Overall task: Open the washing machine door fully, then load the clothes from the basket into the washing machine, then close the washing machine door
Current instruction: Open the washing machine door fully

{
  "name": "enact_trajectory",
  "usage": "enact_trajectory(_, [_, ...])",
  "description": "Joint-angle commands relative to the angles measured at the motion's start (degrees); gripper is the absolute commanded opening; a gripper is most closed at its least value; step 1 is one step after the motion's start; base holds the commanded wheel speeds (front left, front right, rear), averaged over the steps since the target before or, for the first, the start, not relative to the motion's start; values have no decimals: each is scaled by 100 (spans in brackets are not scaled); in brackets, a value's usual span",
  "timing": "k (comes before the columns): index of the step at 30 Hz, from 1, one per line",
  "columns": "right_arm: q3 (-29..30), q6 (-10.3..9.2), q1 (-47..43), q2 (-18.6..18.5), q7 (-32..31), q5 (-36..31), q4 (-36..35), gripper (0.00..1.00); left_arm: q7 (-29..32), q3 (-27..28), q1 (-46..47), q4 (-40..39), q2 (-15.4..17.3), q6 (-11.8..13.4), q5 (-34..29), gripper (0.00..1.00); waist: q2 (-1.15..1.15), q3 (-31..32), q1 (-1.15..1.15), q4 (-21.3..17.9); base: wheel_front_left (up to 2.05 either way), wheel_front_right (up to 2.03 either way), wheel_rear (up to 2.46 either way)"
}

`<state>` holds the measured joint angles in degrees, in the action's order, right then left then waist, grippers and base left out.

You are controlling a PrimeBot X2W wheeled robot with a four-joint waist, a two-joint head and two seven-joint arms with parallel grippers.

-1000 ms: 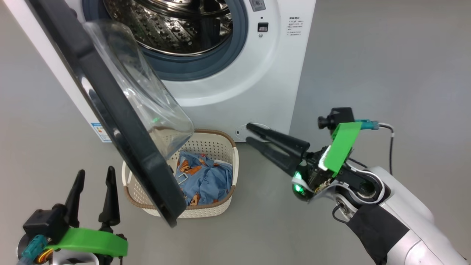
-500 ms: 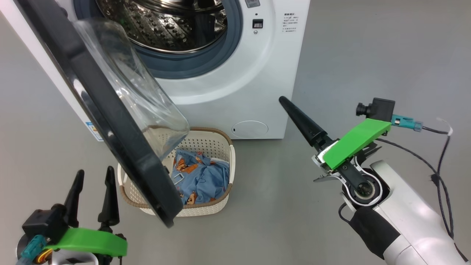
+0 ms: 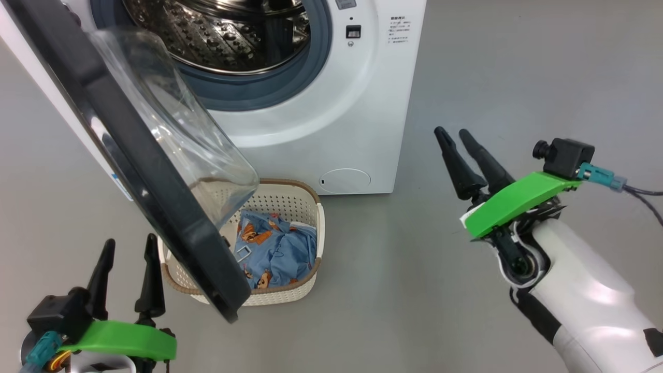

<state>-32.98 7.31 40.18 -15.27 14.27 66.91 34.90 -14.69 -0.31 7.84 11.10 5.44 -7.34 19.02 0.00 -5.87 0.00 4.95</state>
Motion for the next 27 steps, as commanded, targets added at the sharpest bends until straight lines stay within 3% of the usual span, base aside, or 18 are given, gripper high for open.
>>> enact_trajectory(1, [147, 18, 96, 25, 67, -498, -94, 100, -31, 227, 64, -157, 107, -14, -2, 100, 0, -11, 0, -30, 0, 0, 0])
enact_trajectory(7, [1257, 18, -481, 248, 71, -2163, -495, 100, -31, 285, 39, -220, 81, -14, -30, 100, 0, -8, 0, -97, 0, 0, 0])
enact_trajectory(16, [1946, 18, -1639, 503, 72, -3904, -1436, 100, -31, 424, -74, -304, 44, -14, -101, 100, 0, 15, 0, -209, 0, 0, 0])
enact_trajectory(27, [2465, 18, -2621, 636, 73, -4921, -2169, 100, -31, 513, -305, -353, -47, -14, -236, 100, 0, 177, 0, -215, 0, 0, 0])
